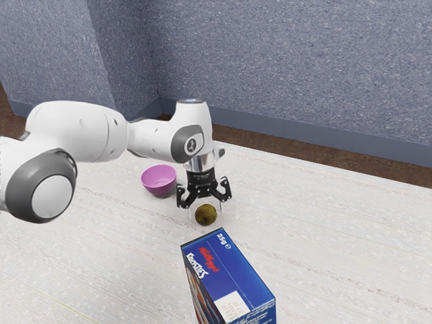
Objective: Place the pear in the bowl.
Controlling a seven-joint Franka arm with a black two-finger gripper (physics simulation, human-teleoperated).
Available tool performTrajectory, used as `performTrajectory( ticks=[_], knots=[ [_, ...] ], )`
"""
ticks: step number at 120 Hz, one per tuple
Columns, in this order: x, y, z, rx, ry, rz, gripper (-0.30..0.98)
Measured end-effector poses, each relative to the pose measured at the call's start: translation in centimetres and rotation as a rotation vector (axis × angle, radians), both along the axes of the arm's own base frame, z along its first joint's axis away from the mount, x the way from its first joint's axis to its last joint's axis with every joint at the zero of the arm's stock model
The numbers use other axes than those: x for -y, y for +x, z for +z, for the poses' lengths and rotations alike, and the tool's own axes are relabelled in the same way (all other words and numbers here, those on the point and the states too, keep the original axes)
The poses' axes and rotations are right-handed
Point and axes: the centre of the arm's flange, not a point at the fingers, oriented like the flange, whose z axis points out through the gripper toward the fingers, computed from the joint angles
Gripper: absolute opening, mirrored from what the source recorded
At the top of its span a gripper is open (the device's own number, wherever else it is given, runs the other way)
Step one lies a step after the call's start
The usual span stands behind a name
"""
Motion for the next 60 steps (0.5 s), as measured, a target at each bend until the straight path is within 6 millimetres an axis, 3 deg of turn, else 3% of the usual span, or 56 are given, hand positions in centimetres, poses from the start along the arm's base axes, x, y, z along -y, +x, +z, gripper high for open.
performTrajectory(
  ticks=[32,60],
  knots=[
    [-0.17,0.08,-0.53,0.003,-0.003,0.009,0.67],
    [-0.1,0.14,-0.29,0.01,-0.007,0.012,0.43]
  ],
)
